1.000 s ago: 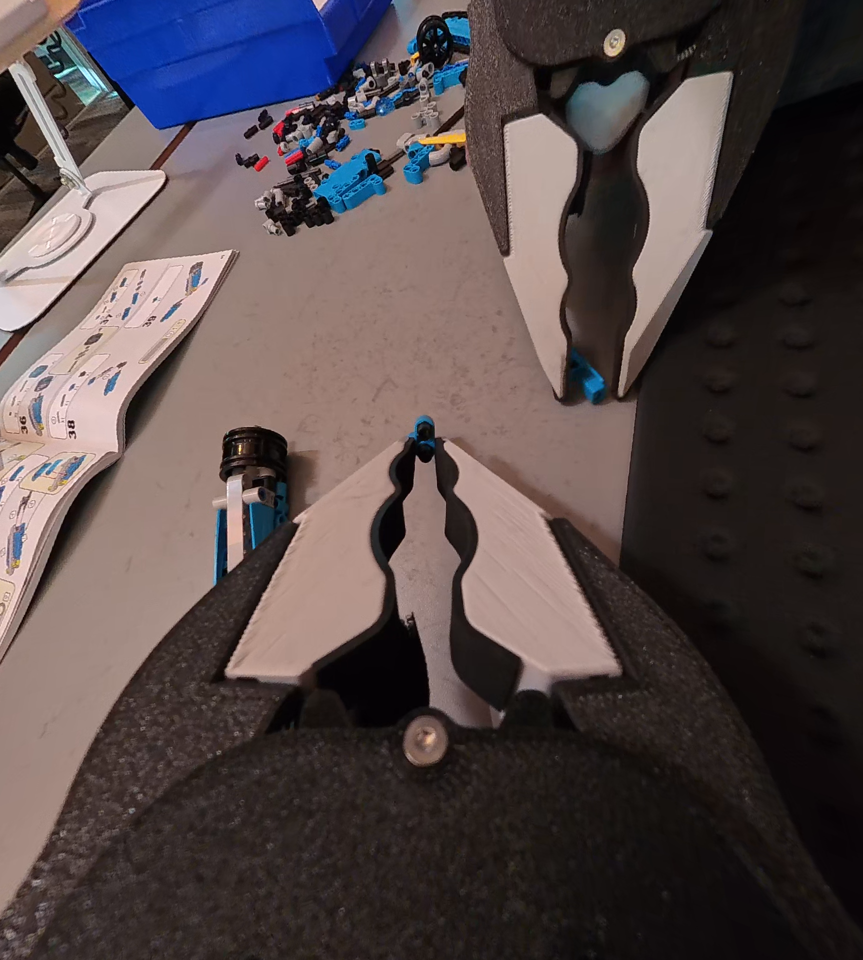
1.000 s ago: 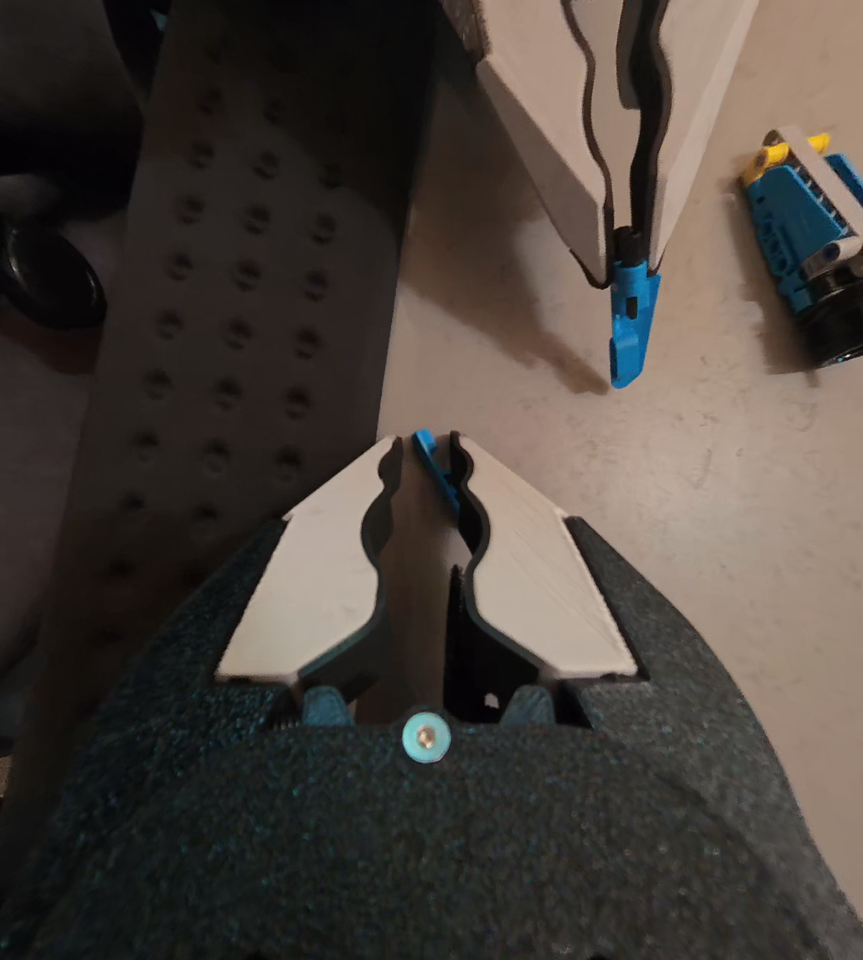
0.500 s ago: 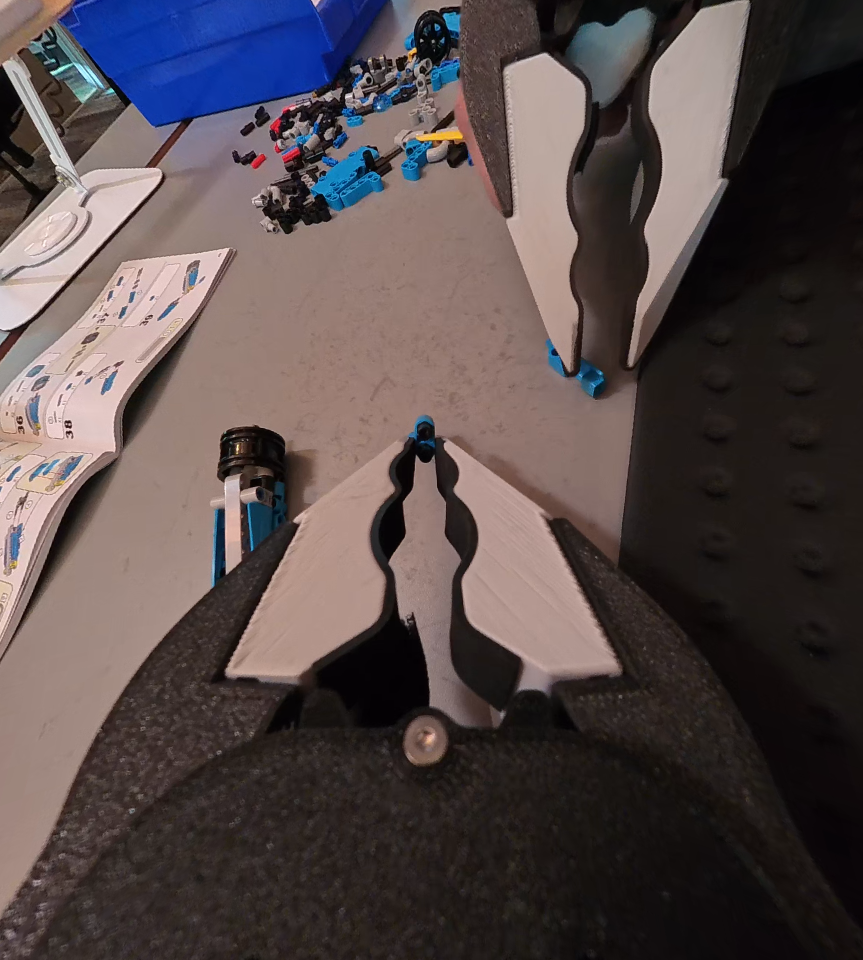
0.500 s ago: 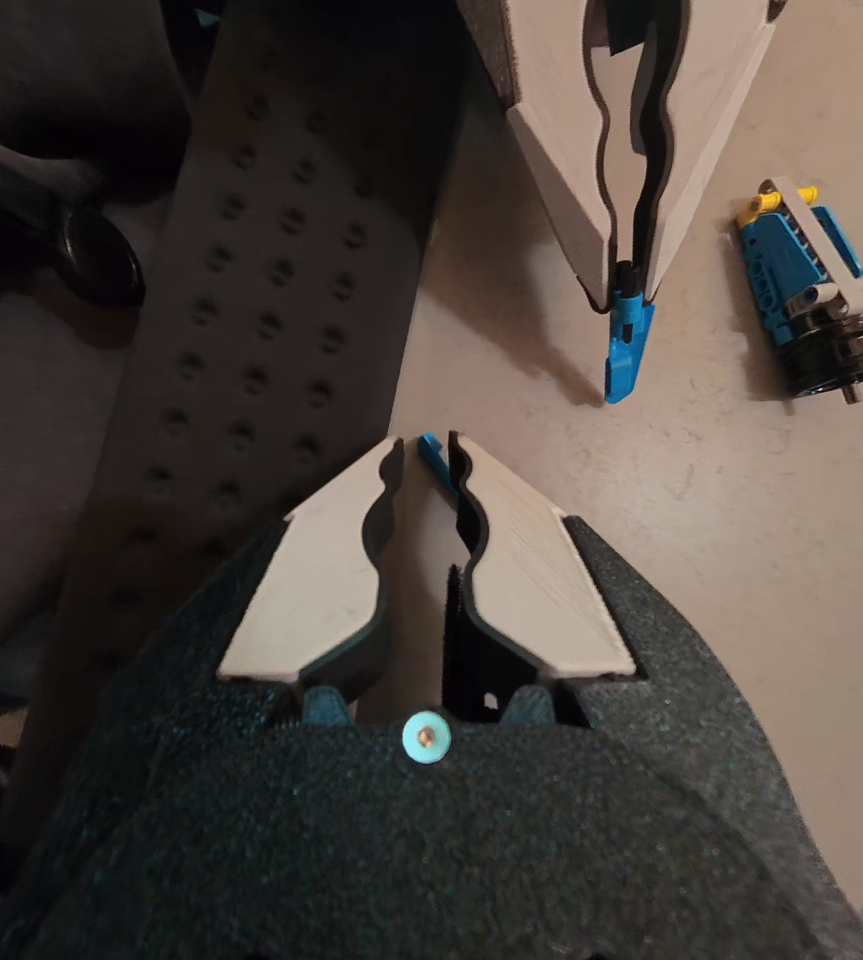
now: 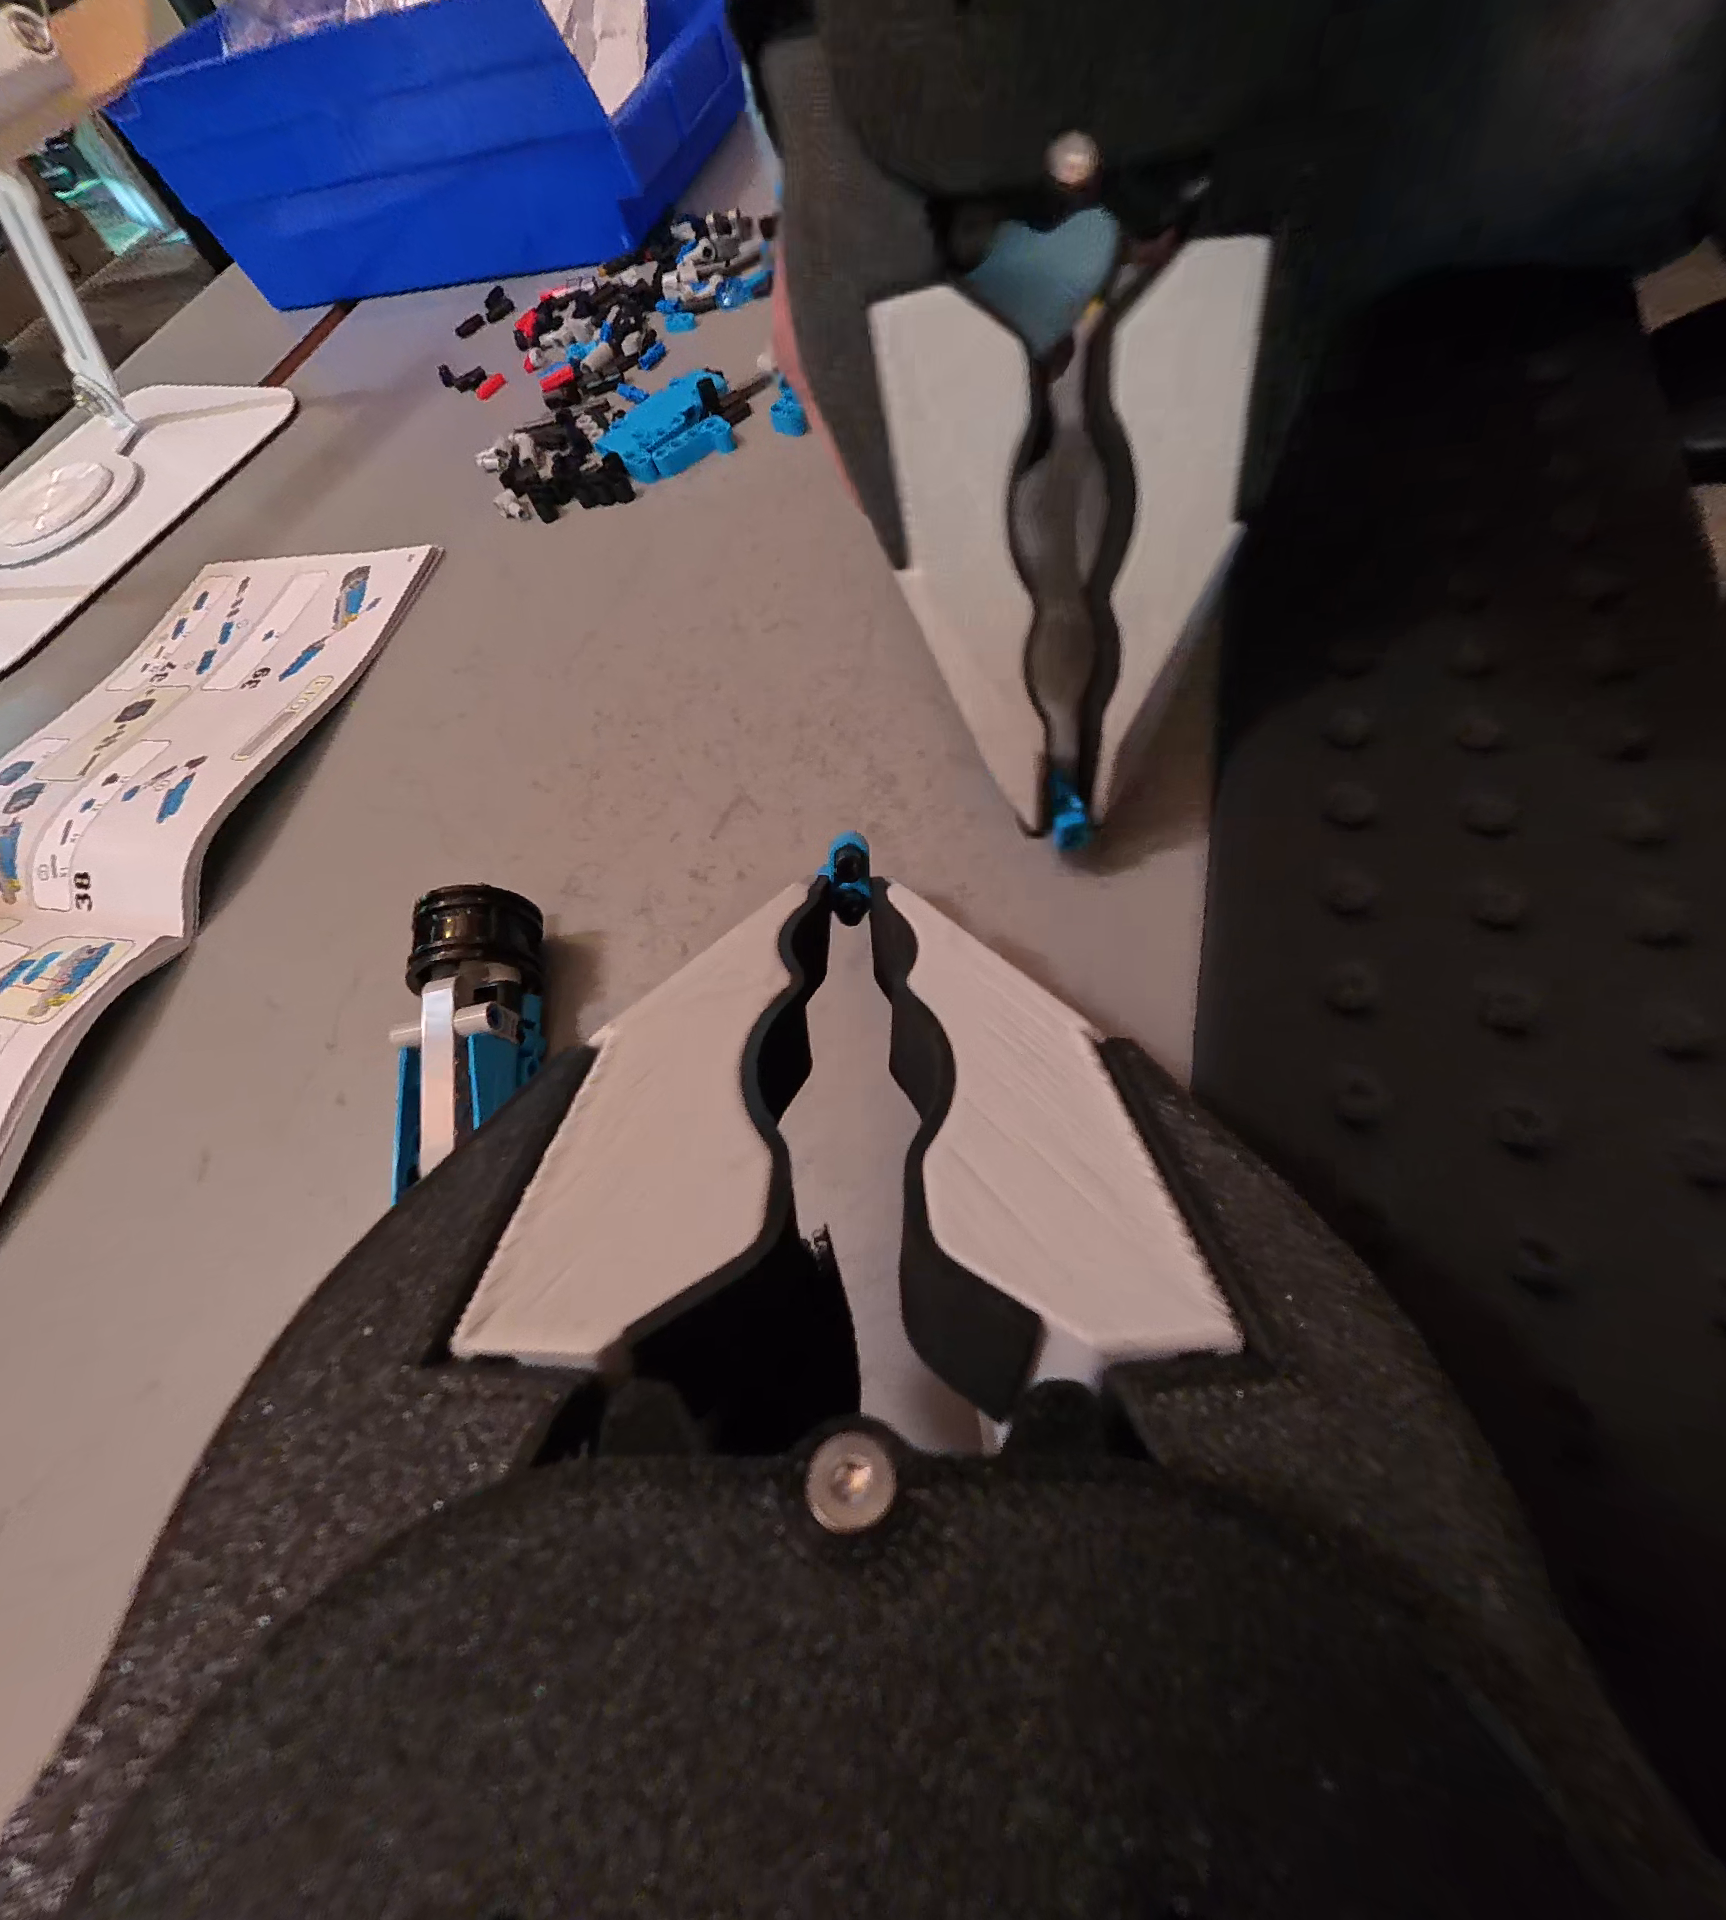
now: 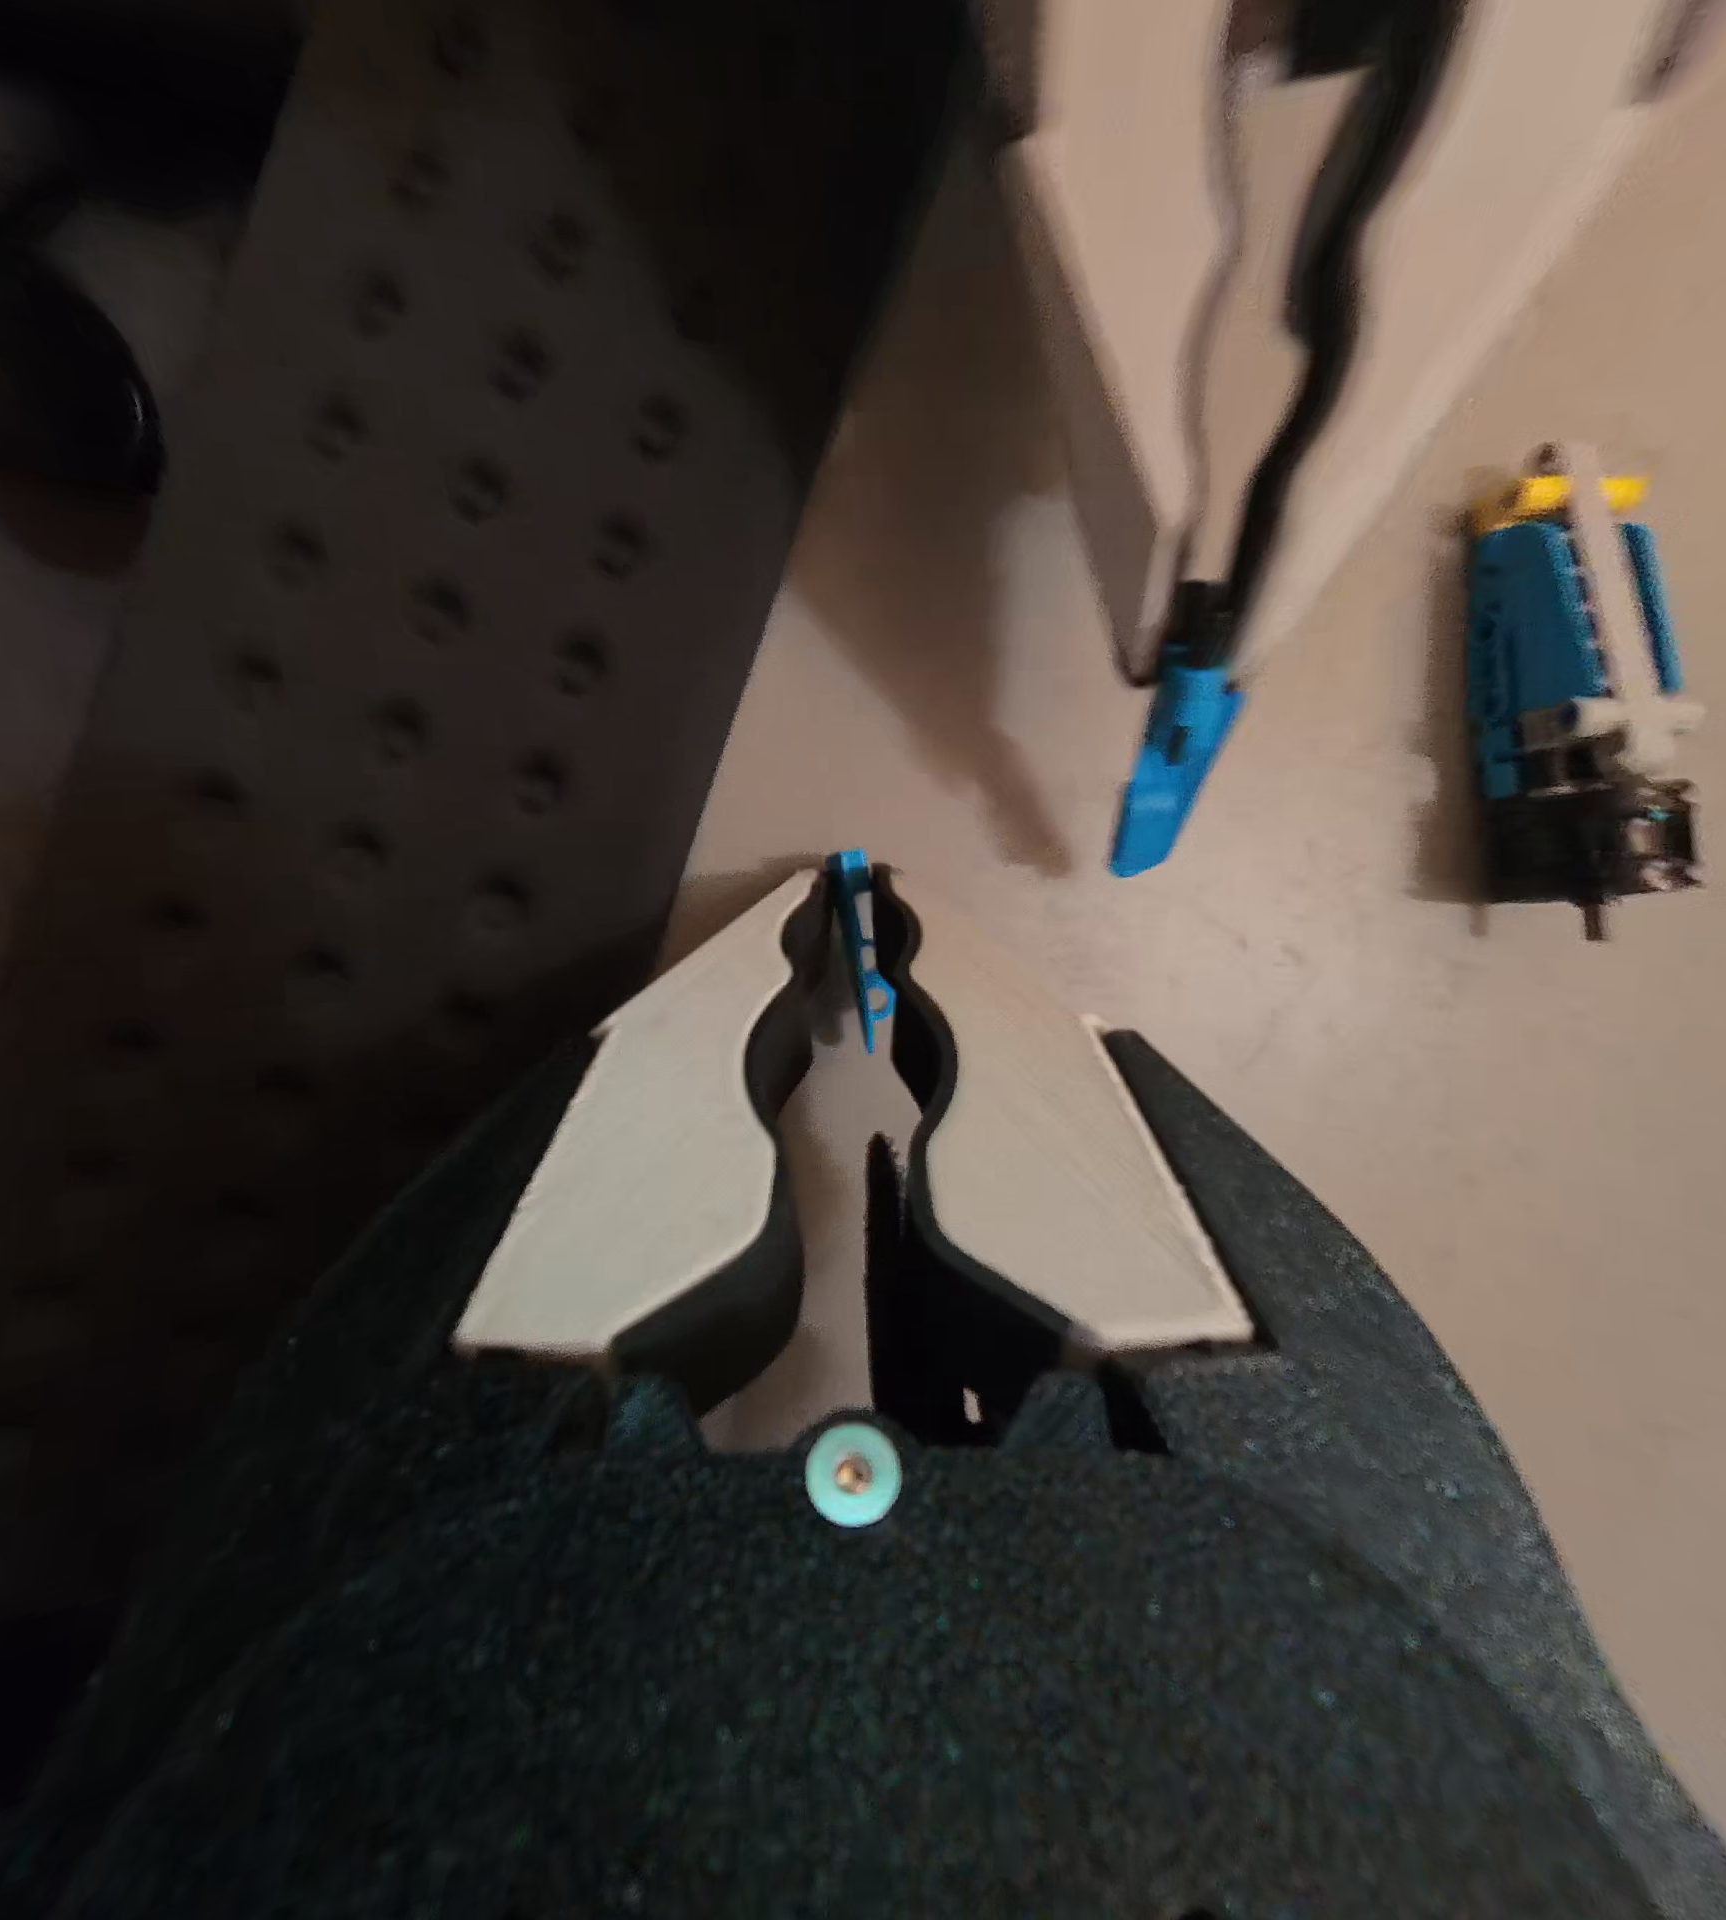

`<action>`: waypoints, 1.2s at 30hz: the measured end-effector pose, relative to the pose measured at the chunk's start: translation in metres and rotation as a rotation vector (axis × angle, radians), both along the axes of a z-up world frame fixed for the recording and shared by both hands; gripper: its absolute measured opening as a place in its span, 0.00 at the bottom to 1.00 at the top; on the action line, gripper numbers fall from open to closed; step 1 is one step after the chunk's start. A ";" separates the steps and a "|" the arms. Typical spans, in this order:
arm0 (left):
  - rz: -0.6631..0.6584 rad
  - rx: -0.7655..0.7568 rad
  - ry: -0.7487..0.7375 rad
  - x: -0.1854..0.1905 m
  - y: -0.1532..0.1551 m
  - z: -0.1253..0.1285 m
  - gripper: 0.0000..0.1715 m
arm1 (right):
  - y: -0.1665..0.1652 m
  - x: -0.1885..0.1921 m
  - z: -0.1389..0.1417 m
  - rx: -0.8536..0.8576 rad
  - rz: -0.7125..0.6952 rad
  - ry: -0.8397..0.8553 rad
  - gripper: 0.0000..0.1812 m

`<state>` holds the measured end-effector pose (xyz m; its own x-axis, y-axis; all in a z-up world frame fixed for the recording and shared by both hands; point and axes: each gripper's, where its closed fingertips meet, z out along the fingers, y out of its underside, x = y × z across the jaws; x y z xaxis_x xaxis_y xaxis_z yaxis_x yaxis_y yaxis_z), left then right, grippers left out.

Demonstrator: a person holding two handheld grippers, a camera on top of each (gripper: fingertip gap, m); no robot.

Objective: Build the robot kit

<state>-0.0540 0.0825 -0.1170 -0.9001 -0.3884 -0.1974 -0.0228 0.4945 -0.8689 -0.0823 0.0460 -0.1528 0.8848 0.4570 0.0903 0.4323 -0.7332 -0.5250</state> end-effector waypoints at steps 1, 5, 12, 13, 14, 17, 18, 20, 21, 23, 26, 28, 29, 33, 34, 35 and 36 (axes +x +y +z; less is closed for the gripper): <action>-0.004 -0.012 0.004 0.000 0.000 0.001 0.04 | 0.006 0.004 0.008 0.045 -0.046 0.060 0.04; -0.032 -0.029 -0.032 -0.003 -0.001 0.006 0.04 | 0.019 0.024 0.032 0.226 -0.207 0.449 0.04; -0.149 0.246 -0.296 -0.011 -0.014 -0.021 0.04 | 0.009 0.028 0.015 0.148 -0.213 0.536 0.04; -0.161 0.273 -0.344 -0.010 -0.014 -0.022 0.04 | 0.006 0.026 0.008 0.106 -0.204 0.508 0.04; -0.169 0.303 -0.397 -0.008 -0.013 -0.023 0.04 | 0.003 0.023 0.002 0.065 -0.189 0.475 0.04; -0.199 0.365 -0.497 -0.004 -0.012 -0.028 0.04 | 0.002 0.021 -0.008 0.026 -0.165 0.368 0.04; -0.208 0.383 -0.527 -0.004 -0.012 -0.029 0.04 | 0.003 0.022 -0.008 0.031 -0.164 0.344 0.04; -0.221 0.418 -0.573 -0.002 -0.012 -0.032 0.04 | 0.002 0.023 -0.008 0.041 -0.157 0.299 0.03; -0.224 0.432 -0.583 -0.002 -0.012 -0.035 0.04 | 0.002 0.024 -0.008 0.048 -0.153 0.279 0.04; -0.225 0.439 -0.587 -0.001 -0.011 -0.036 0.04 | -0.001 0.024 -0.008 0.058 -0.153 0.260 0.08; -0.211 0.449 -0.592 0.001 -0.011 -0.038 0.04 | -0.003 0.025 -0.006 0.071 -0.164 0.257 0.09; -0.149 0.468 -0.648 0.009 -0.009 -0.035 0.04 | -0.003 0.026 -0.005 0.078 -0.160 0.238 0.08; -0.120 0.468 -0.669 0.012 -0.009 -0.033 0.04 | -0.003 0.026 -0.005 0.085 -0.159 0.229 0.05; -0.089 0.474 -0.606 0.013 -0.007 -0.037 0.04 | 0.000 0.026 -0.004 0.095 -0.164 0.223 0.01; -0.091 0.471 -0.603 0.012 -0.007 -0.037 0.04 | 0.001 0.026 -0.004 0.094 -0.172 0.230 0.01; -0.094 0.469 -0.603 0.012 -0.007 -0.037 0.04 | 0.002 0.029 -0.004 0.100 -0.188 0.221 0.01; -0.095 0.469 -0.602 0.011 -0.007 -0.037 0.04 | 0.003 0.031 -0.004 0.107 -0.200 0.208 0.01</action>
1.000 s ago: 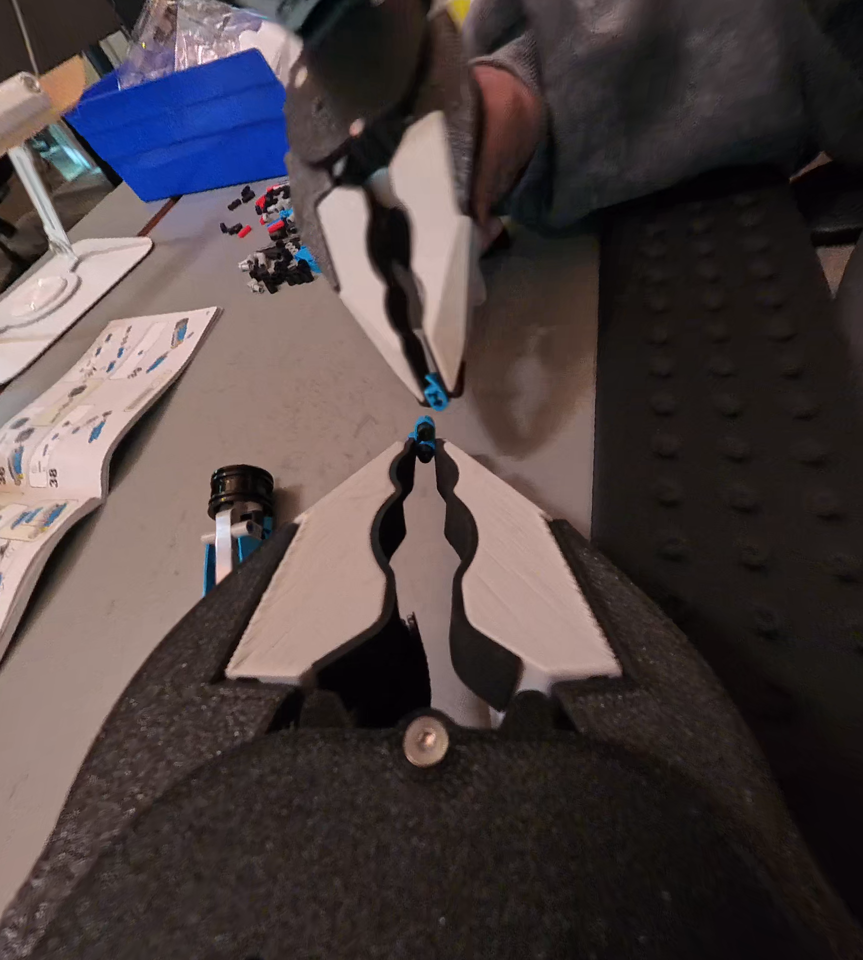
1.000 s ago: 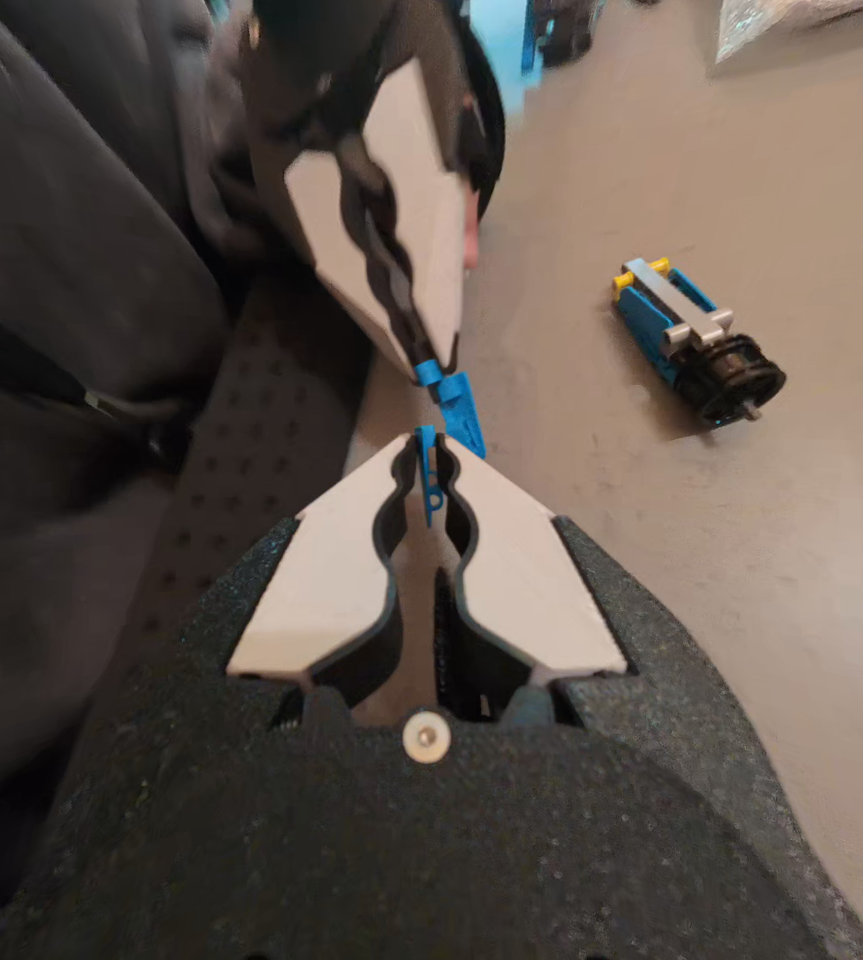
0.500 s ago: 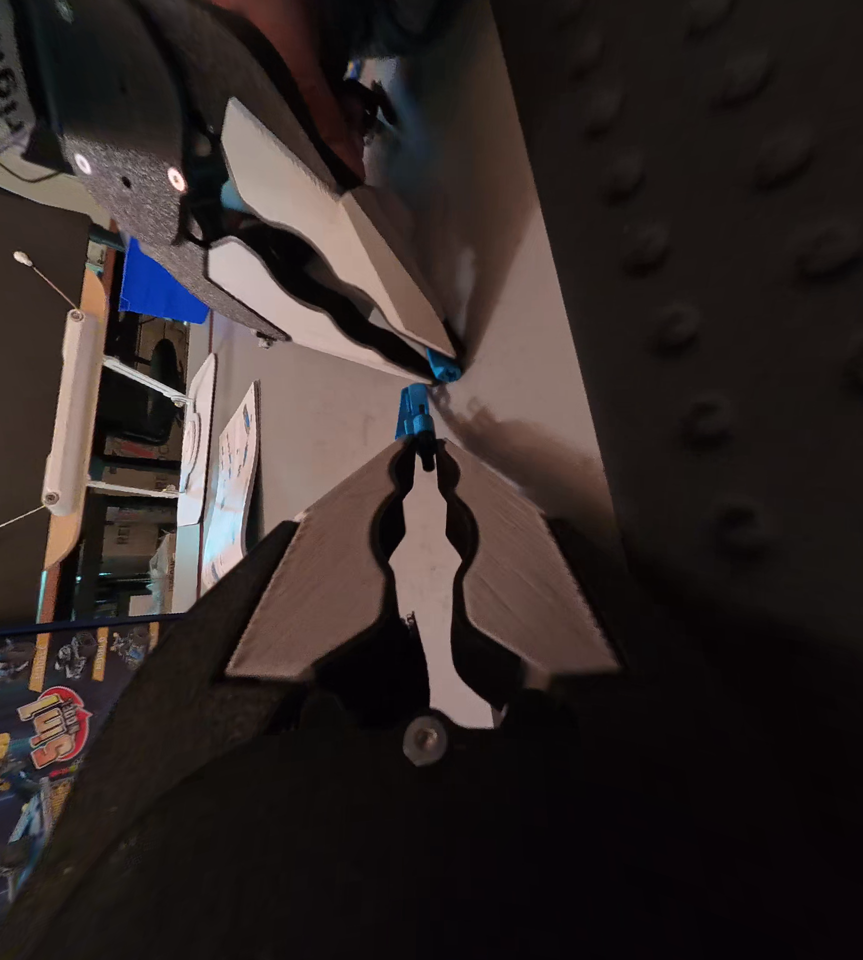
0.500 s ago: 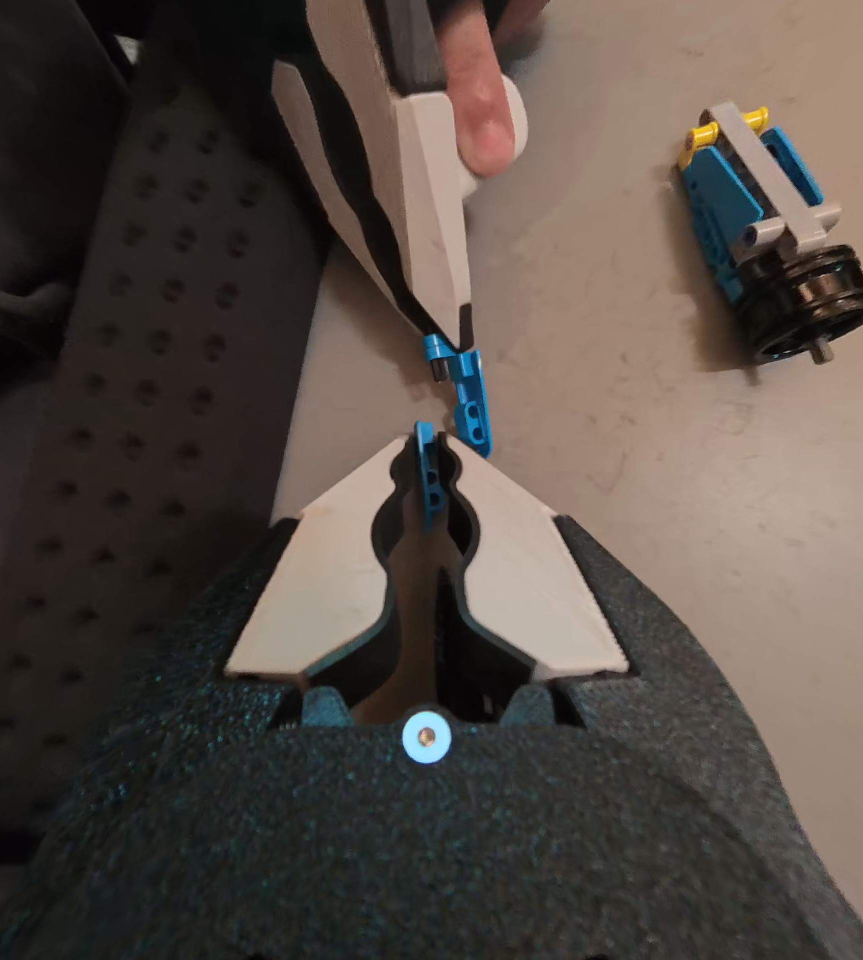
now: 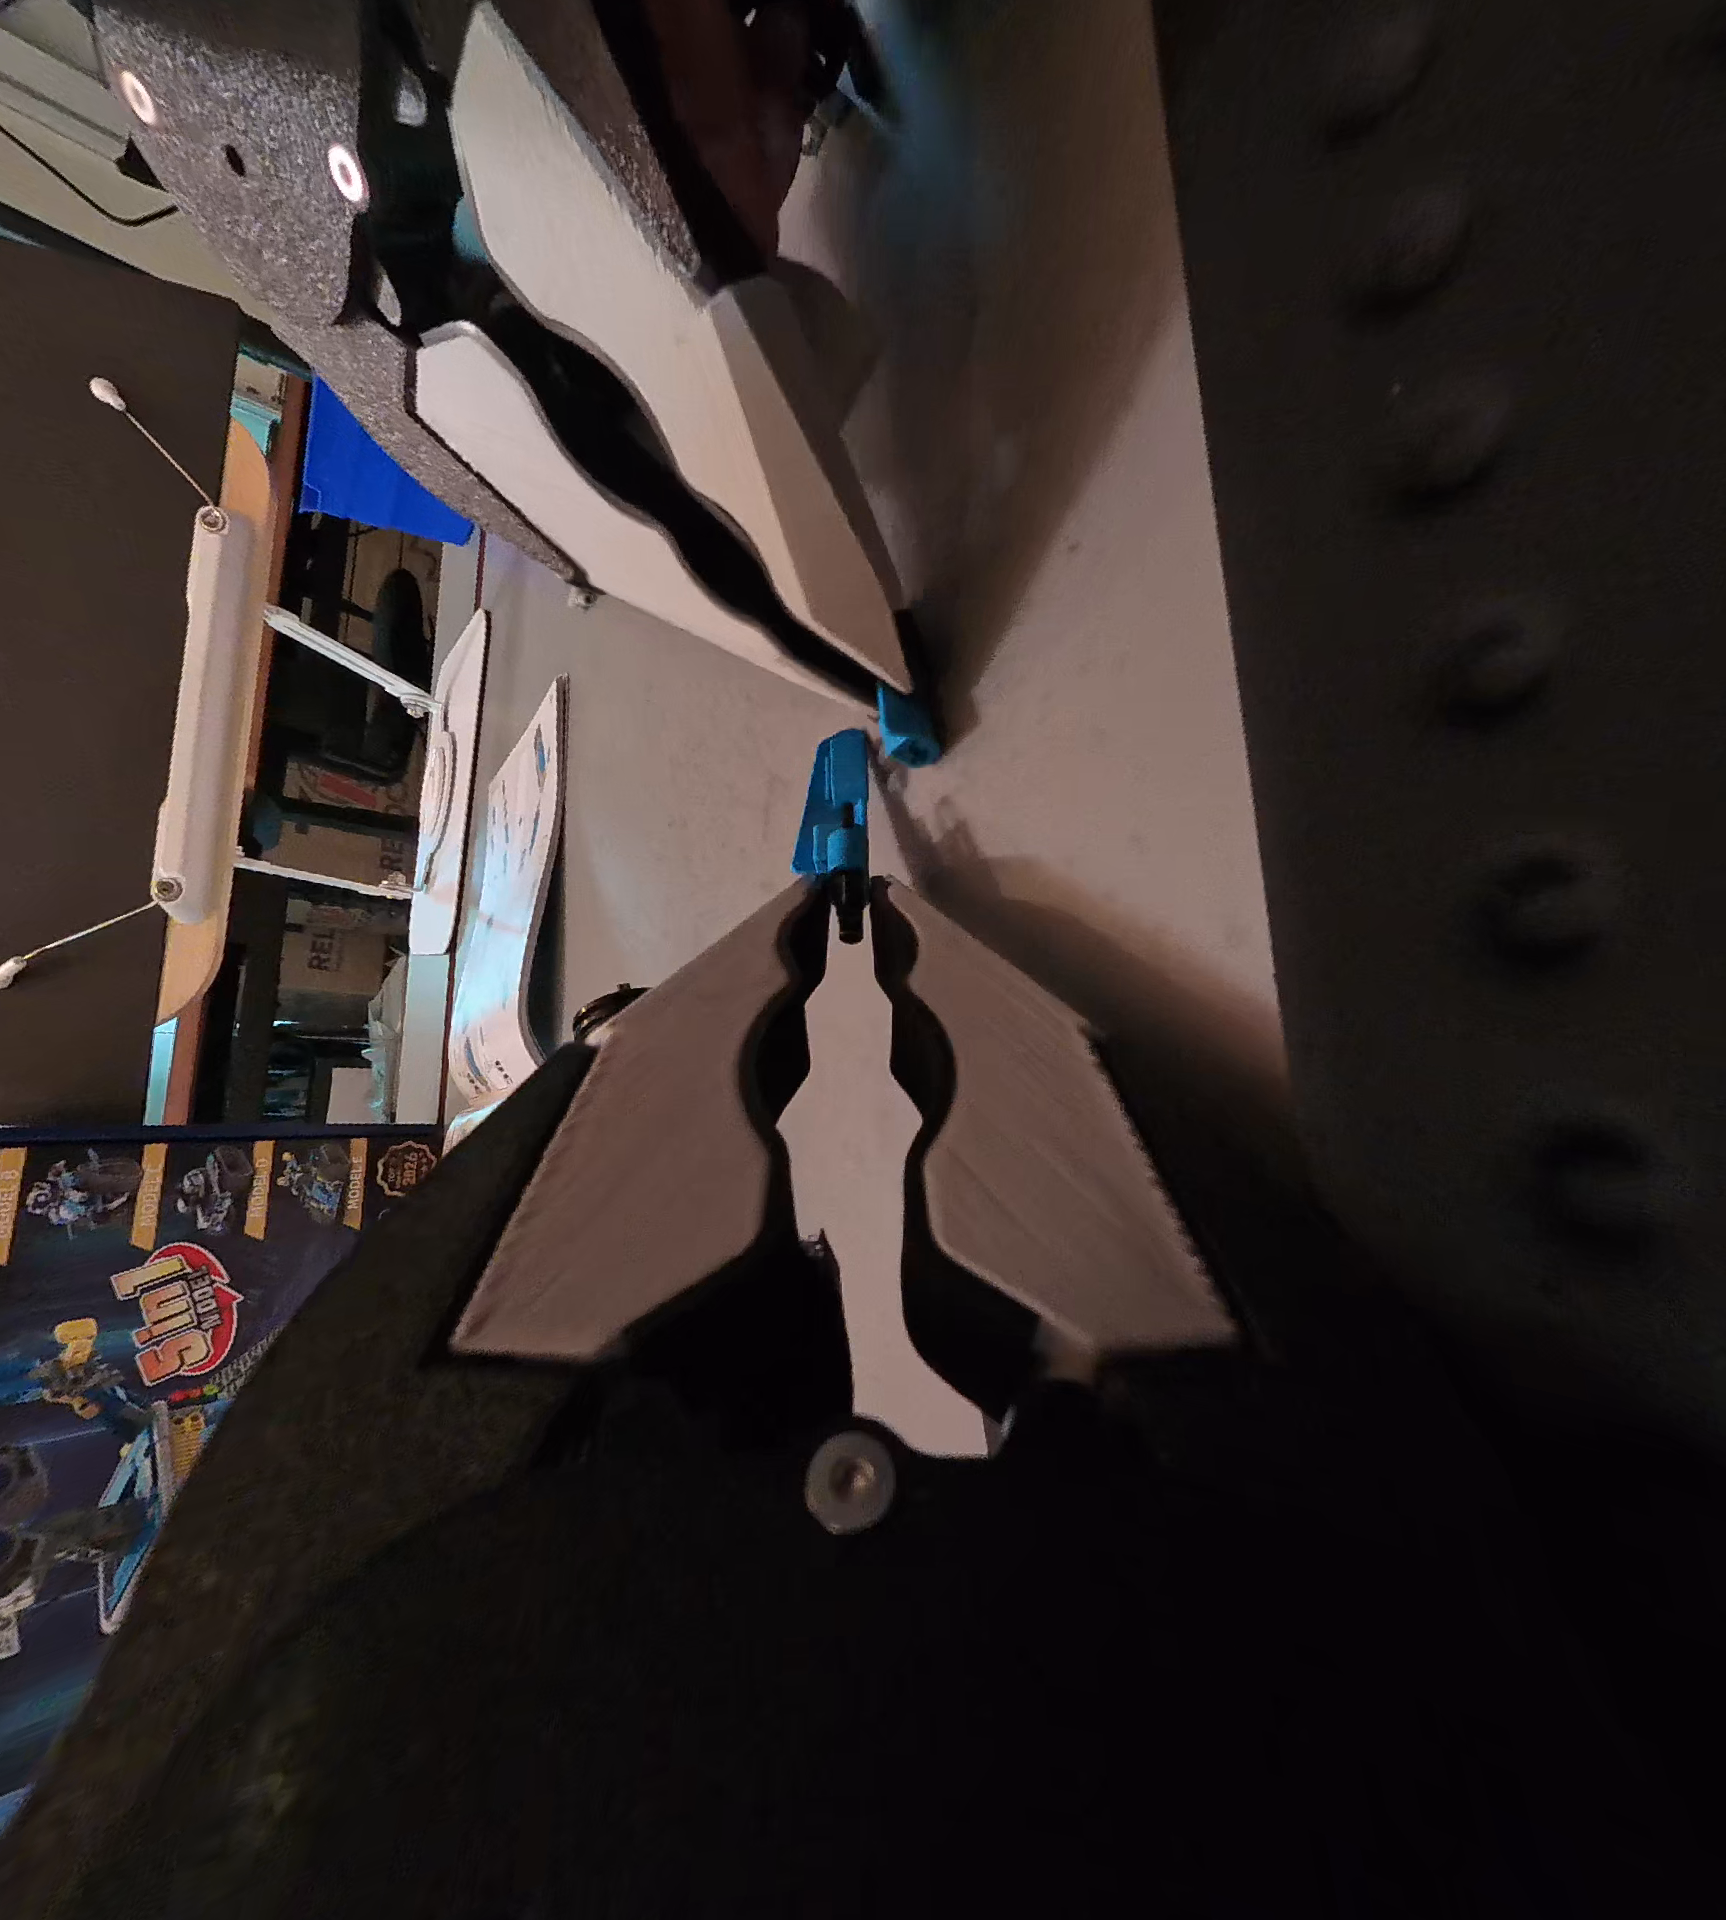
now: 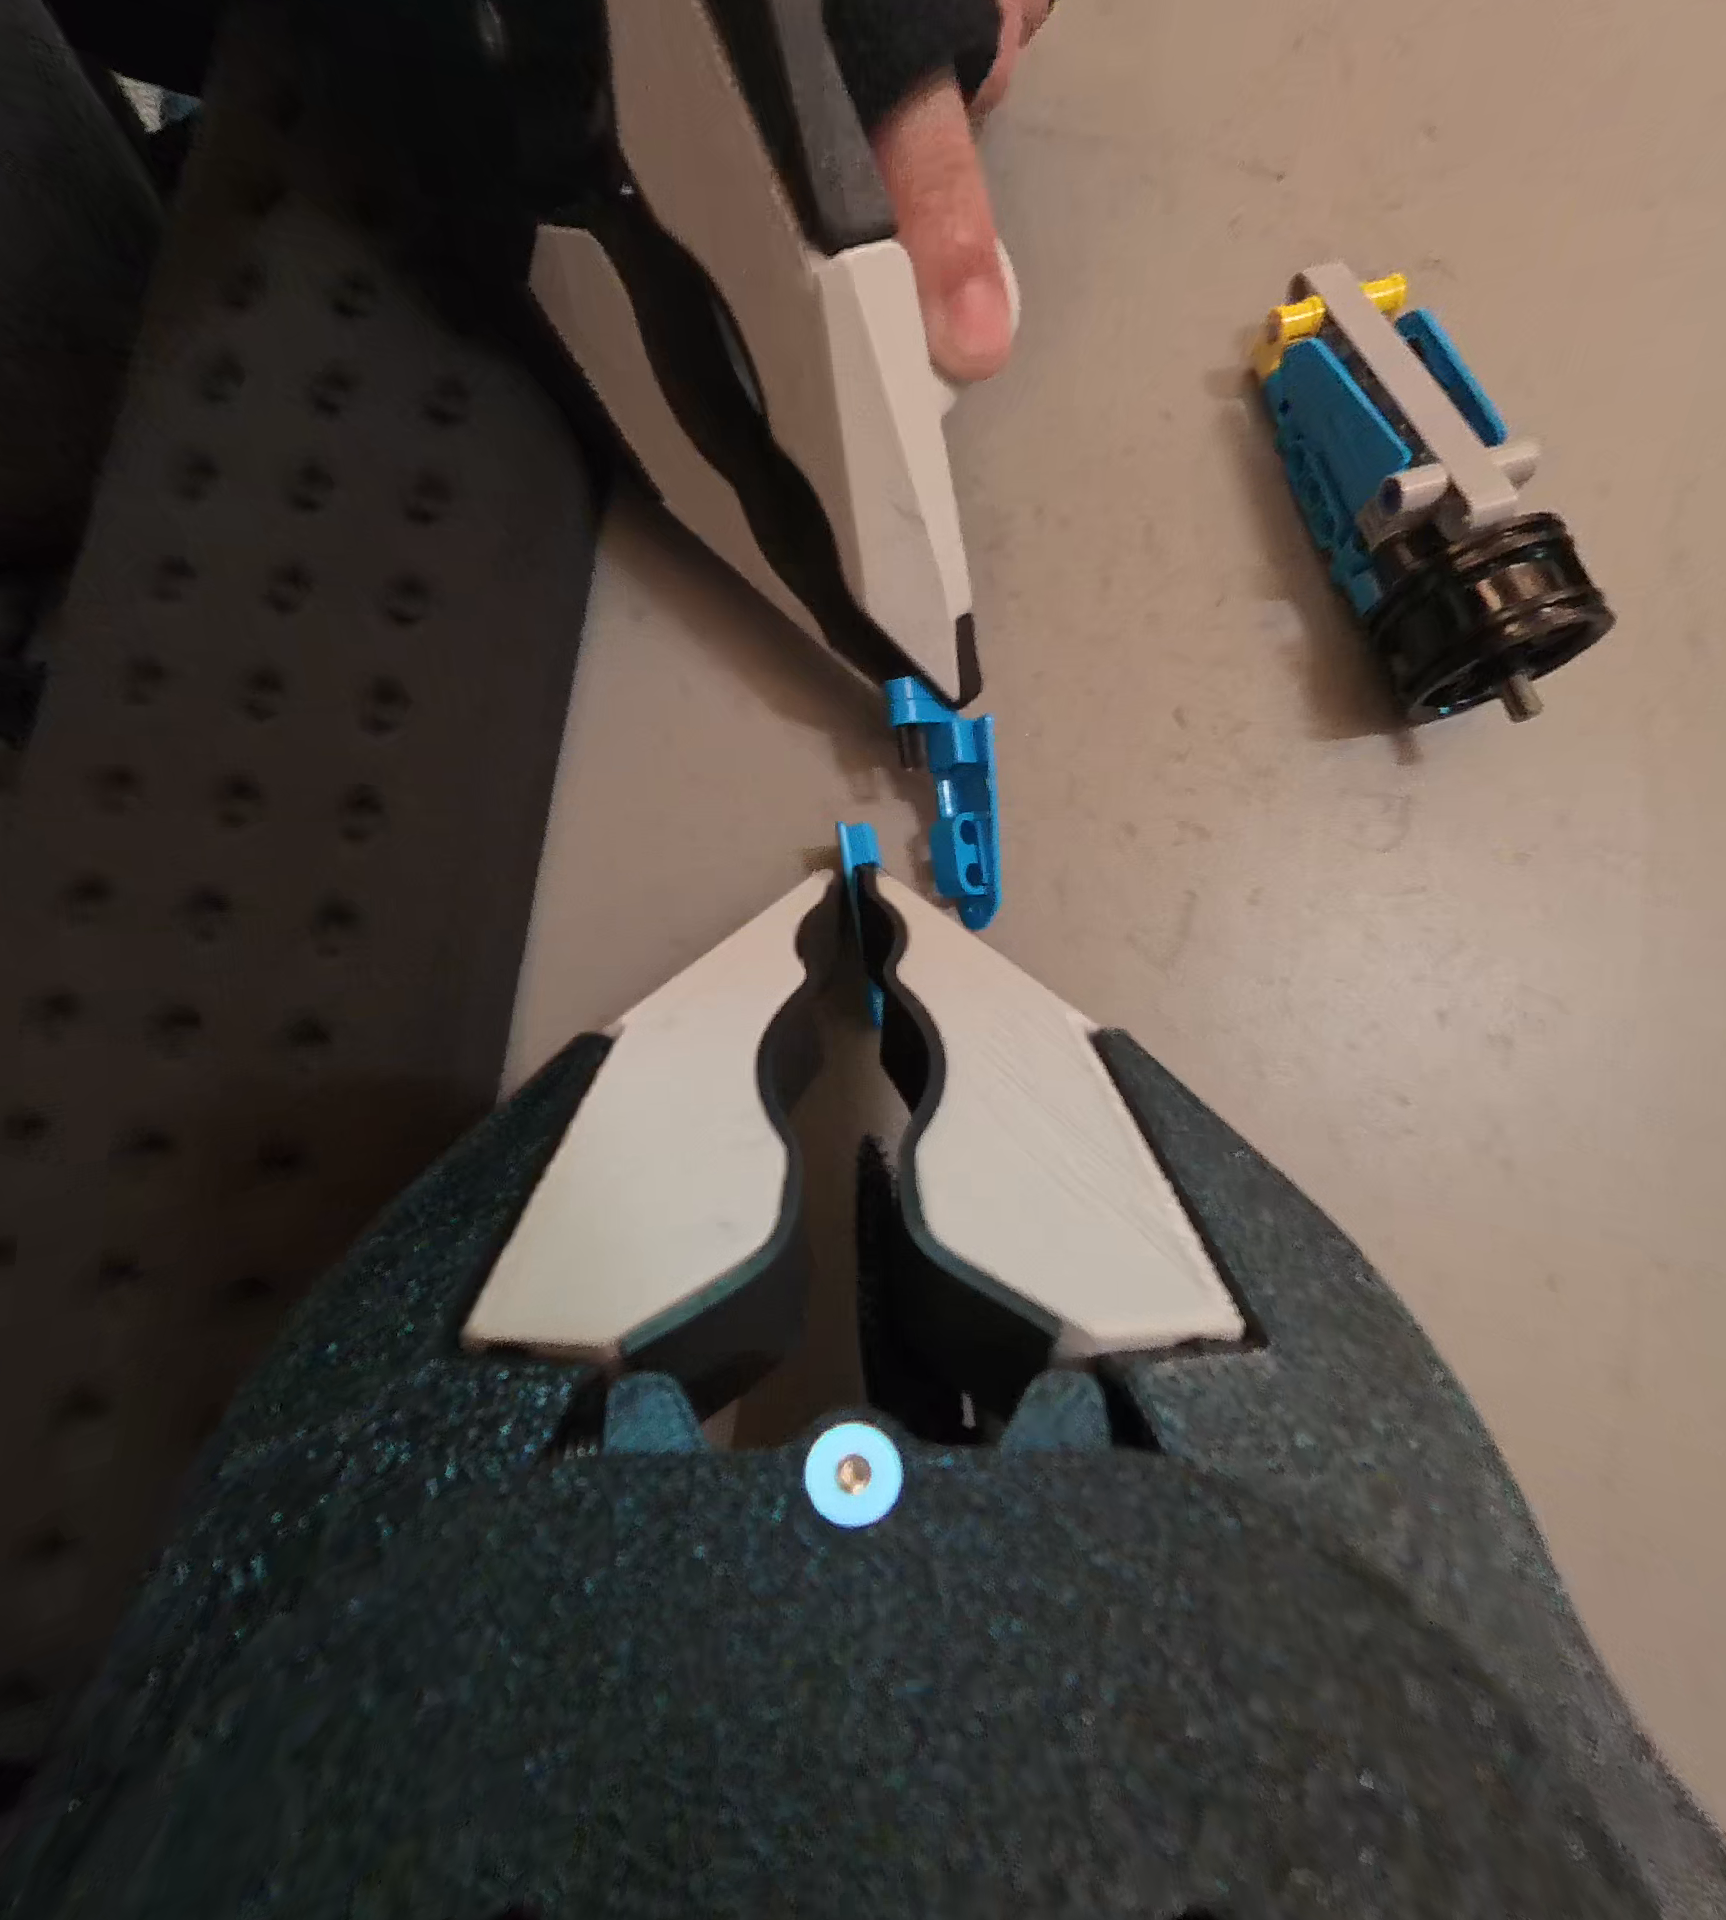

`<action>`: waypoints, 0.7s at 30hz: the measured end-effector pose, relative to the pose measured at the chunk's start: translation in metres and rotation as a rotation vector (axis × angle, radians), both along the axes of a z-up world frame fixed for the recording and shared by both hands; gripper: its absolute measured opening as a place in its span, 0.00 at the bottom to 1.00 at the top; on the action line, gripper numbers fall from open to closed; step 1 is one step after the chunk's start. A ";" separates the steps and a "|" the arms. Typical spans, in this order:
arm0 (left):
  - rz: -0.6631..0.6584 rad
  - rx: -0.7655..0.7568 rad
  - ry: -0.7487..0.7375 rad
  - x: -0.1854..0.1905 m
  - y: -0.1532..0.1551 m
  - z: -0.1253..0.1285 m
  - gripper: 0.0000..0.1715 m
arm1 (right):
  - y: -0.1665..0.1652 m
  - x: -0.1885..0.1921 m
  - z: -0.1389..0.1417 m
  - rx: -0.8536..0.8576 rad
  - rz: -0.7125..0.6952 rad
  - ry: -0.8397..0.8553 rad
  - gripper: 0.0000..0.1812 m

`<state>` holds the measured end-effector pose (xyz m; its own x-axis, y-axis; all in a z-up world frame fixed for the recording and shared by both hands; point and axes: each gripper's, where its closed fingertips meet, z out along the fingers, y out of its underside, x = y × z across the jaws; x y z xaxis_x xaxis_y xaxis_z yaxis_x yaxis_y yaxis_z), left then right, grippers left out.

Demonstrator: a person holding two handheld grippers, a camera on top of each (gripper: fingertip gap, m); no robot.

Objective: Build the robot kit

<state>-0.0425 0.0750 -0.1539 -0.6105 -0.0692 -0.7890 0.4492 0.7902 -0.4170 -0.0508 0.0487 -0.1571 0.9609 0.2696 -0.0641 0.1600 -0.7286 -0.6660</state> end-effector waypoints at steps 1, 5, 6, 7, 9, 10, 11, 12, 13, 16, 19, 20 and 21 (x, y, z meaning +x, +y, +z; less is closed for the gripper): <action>-0.001 0.001 0.004 0.000 0.000 -0.001 0.04 | 0.001 0.002 0.000 0.003 -0.011 -0.011 0.01; -0.011 0.020 0.016 -0.001 -0.001 -0.004 0.04 | 0.007 0.008 0.009 0.046 -0.049 0.019 0.01; -0.013 0.026 0.022 -0.001 -0.001 -0.004 0.04 | 0.008 0.010 0.011 0.052 -0.060 0.027 0.00; -0.017 0.035 0.020 -0.001 -0.001 -0.004 0.04 | 0.008 0.011 0.011 0.051 -0.061 0.041 0.00; -0.015 0.067 0.013 -0.001 -0.001 -0.005 0.04 | 0.010 0.011 0.011 0.052 -0.069 0.071 0.01; -0.005 0.075 0.024 0.000 0.000 -0.005 0.04 | 0.011 0.011 0.011 0.050 -0.071 0.081 0.01; 0.010 0.075 0.045 -0.001 0.000 -0.005 0.04 | 0.011 0.011 0.011 0.048 -0.073 0.084 0.01; 0.025 0.068 0.071 -0.001 0.000 -0.005 0.04 | 0.011 0.011 0.011 0.046 -0.074 0.082 0.01; 0.036 0.062 0.092 -0.001 0.000 -0.005 0.04 | 0.011 0.011 0.011 0.043 -0.073 0.077 0.01; 0.048 0.062 0.117 -0.002 0.002 -0.005 0.05 | 0.011 0.008 0.010 0.036 -0.067 0.076 0.01; 0.054 0.072 0.117 -0.002 0.003 -0.003 0.07 | 0.007 0.008 -0.001 -0.021 -0.062 0.043 0.01; 0.052 0.081 0.104 -0.003 0.003 -0.003 0.08 | 0.010 0.005 0.001 -0.005 -0.056 0.061 0.00; 0.046 0.092 0.088 -0.003 0.003 -0.003 0.08 | 0.010 0.003 0.000 -0.011 -0.052 0.070 0.00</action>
